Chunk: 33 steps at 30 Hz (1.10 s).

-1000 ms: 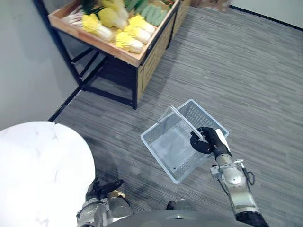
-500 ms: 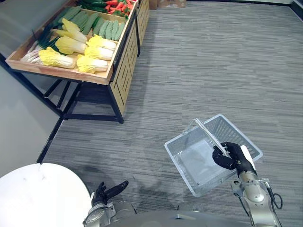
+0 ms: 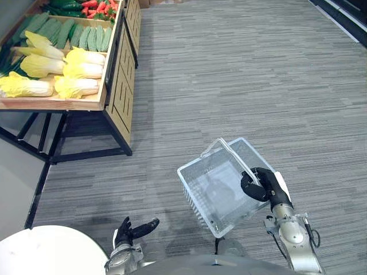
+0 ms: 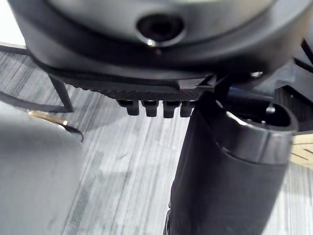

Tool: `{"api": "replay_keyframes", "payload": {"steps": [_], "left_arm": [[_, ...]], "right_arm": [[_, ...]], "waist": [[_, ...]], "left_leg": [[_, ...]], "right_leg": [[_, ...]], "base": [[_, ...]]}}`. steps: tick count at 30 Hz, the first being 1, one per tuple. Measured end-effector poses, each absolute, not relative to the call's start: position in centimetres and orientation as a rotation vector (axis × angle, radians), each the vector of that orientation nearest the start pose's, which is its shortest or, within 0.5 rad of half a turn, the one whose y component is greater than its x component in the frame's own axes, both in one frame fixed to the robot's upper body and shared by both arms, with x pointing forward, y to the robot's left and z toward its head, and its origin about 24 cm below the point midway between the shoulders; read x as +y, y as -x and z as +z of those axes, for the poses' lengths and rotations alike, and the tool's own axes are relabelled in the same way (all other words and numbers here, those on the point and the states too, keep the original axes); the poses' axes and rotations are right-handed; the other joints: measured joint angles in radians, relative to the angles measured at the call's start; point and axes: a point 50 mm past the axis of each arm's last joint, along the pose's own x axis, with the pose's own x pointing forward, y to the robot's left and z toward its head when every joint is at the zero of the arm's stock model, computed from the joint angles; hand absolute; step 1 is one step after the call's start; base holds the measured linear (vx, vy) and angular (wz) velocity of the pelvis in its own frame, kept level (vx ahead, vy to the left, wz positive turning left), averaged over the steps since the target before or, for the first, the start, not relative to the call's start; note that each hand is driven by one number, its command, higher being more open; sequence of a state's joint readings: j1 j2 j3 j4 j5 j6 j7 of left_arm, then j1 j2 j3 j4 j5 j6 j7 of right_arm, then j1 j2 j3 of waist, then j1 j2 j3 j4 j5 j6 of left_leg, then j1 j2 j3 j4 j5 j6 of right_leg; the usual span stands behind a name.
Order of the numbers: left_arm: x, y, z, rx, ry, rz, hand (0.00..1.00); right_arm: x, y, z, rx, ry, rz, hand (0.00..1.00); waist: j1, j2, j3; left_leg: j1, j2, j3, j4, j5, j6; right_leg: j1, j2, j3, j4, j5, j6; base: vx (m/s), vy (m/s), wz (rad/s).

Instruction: Pick vegetable in the basket

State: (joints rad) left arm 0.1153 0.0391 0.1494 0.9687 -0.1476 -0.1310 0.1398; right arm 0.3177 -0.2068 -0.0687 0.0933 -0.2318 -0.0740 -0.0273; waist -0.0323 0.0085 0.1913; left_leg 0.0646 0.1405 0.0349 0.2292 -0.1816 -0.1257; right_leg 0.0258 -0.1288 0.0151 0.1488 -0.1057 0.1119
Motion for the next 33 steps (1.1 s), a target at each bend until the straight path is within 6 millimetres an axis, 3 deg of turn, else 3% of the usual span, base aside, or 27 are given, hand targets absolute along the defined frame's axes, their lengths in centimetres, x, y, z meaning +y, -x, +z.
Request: {"api": "replay_keyframes", "payload": {"steps": [7,13,17,31,33], "left_arm": [[19.07,-10.36,-15.27,0.953,0.051,0.335,1.0],[19.24,-10.15,-15.35,0.962,0.015,0.308,1.0],[19.75,-9.9,-15.41,0.971,0.004,0.308,1.0],[19.83,-9.8,-15.44,0.966,0.017,0.325,1.0],[19.85,-9.85,-15.41,0.963,0.019,0.328,1.0]], "right_arm": [[-22.39,-16.34,-3.13,0.354,0.441,-0.111,0.0],[-22.42,-16.21,-3.19,0.356,0.454,-0.124,0.0],[-22.43,-16.21,-3.18,0.356,0.465,-0.124,0.0],[-22.91,-16.32,-2.98,0.352,0.475,-0.135,0.0],[-22.71,-16.46,-2.95,0.347,0.479,-0.121,0.0]], "waist": [[0.001,0.008,-0.021],[0.001,-0.008,-0.036],[-0.001,-0.029,-0.051],[0.006,-0.032,-0.057],[0.014,-0.031,-0.058]], "left_leg": [[0.032,-0.009,0.01,-0.071,0.043,0.001],[0.048,-0.013,0.017,-0.096,0.062,0.0],[0.046,-0.015,0.008,-0.107,0.061,-0.002],[0.048,-0.003,0.058,-0.118,0.028,-0.011],[0.049,0.004,0.081,-0.081,0.0,-0.008]], "right_leg": [[0.015,-0.007,0.004,-0.051,0.049,0.006],[0.029,-0.008,0.015,-0.089,0.089,0.007],[0.026,-0.007,0.018,-0.109,0.095,0.007],[-0.021,0.02,0.103,-0.133,0.151,0.006],[-0.024,0.03,0.128,-0.129,0.152,0.007]], "base": [[-0.03,0.024,-0.04],[-0.08,0.018,-0.06],[-0.11,-0.001,-0.08],[-0.06,0.02,-0.17],[0.04,0.05,-0.38]]}}
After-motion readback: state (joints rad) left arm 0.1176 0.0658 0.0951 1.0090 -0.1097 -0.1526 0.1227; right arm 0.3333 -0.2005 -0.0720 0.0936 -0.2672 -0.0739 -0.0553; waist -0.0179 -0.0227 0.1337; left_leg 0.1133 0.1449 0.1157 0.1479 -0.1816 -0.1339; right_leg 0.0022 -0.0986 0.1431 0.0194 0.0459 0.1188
